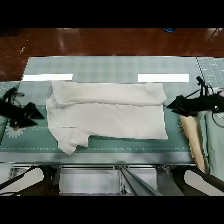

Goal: Fold the shirts.

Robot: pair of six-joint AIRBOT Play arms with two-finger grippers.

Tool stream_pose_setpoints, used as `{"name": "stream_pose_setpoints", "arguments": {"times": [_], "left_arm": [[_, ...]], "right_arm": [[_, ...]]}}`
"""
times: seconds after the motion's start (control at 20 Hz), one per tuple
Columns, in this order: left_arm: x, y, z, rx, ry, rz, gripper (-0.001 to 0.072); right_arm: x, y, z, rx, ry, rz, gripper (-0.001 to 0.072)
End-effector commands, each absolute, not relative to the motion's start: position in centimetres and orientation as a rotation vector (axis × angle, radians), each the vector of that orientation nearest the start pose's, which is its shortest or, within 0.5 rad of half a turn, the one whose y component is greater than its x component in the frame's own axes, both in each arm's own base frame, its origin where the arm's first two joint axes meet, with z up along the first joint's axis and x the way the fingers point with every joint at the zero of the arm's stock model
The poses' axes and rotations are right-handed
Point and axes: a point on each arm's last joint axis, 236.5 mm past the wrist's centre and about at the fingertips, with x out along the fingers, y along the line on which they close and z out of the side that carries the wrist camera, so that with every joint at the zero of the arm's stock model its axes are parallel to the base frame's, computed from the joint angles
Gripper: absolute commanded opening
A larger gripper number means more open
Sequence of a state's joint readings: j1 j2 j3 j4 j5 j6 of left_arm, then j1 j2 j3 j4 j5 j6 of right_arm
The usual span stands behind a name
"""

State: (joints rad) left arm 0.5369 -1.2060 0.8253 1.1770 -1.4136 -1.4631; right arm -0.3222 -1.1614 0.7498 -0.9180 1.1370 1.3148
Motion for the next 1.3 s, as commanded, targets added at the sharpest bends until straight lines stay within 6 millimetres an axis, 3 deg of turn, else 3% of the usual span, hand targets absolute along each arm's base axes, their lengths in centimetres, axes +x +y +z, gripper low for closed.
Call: {"name": "stream_pose_setpoints", "arguments": {"times": [0.0,0.2,0.5,0.65,0.7,0.75,0.8,0.85,0.95,1.05,1.25], "left_arm": [[19.8,3.5,-7.7,-1.03,1.496,0.154,0.051],[18.0,1.3,-9.8,-1.125,1.537,0.131,0.051],[19.4,-2.1,-11.8,-1.082,1.57,0.059,0.0509],[20.7,-4.0,-12.2,-1.042,1.566,0.008,0.0508],[20.9,-4.5,-12.2,-1.017,1.571,-0.009,0.0493],[21.0,-4.7,-12.1,-0.995,1.573,-0.029,0.0352],[21.2,-4.8,-11.8,-0.977,1.573,-0.058,0.0129],[21.3,-4.8,-11.5,-0.965,1.573,-0.078,0.0022],[21.6,-4.9,-10.8,-0.946,1.572,-0.119,0.0019],[21.8,-4.8,-10.5,-0.943,1.569,-0.126,0.0019],[21.7,-4.9,-10.4,-0.944,1.573,-0.131,0.0019]], "right_arm": [[27.7,6.0,-5.2,0.759,1.245,0.216,0.0406],[27.1,6.5,-5.1,0.765,1.245,0.227,0.0406],[28.1,7.1,-4.1,0.831,1.202,0.237,0.0406],[28.7,6.2,-3.9,0.845,1.173,0.21,0.0406],[28.9,5.1,-3.8,0.855,1.163,0.184,0.0406],[28.7,3.4,-3.8,0.856,1.167,0.145,0.0406],[27.9,1.6,-4.2,0.854,1.191,0.089,0.0406],[26.2,-0.3,-5.1,0.857,1.243,0.023,0.0406],[21.1,-1.7,-7.3,0.853,1.431,-0.081,0.0406],[17.6,0.0,-8.7,0.884,1.56,-0.067,0.0406],[16.6,2.0,-10.1,0.961,1.571,-0.05,0.0406]]}}
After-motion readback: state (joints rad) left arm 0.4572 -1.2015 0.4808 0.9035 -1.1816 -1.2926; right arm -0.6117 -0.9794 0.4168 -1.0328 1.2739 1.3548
